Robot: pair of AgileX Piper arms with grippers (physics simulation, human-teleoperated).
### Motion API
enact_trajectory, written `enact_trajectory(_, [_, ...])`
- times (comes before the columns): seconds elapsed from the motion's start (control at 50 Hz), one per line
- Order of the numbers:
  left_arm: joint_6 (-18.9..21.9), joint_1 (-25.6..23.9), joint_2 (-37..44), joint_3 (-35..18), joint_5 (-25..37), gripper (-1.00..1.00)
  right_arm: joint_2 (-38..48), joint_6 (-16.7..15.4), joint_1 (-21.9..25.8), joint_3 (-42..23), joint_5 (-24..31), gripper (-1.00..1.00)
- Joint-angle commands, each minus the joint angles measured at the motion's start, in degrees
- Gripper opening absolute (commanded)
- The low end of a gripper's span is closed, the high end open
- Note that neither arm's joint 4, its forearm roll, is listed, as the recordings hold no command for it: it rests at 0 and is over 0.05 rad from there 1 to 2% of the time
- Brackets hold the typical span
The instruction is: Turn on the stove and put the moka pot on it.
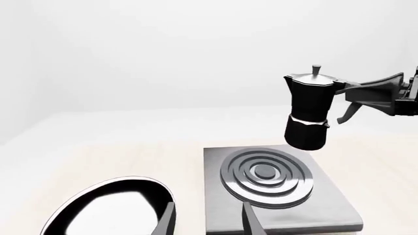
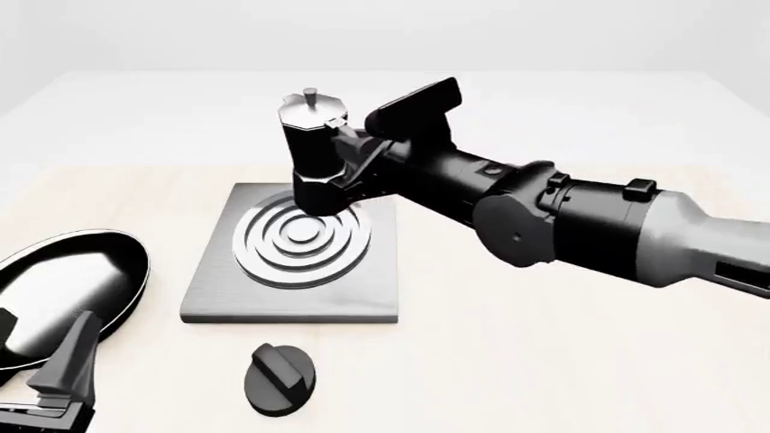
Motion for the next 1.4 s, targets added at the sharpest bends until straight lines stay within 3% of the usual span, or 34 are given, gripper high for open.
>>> enact_trajectory(0.02, [0.2, -0.3, 0.0, 0.0, 0.0, 1.00, 3.9, 1.2, 0.4, -3.0, -2.6, -1.00])
enact_trajectory(0.82, [-0.2, -0.5, 0.0, 0.0, 0.5, 1.00, 18.6, 2.3, 0.5, -13.6, -4.8, -1.00])
enact_trajectory(1.4, [-0.2, -0.6, 0.0, 0.0, 0.8, 1.00, 25.9, 3.0, -0.3, -14.3, -6.8, -1.00])
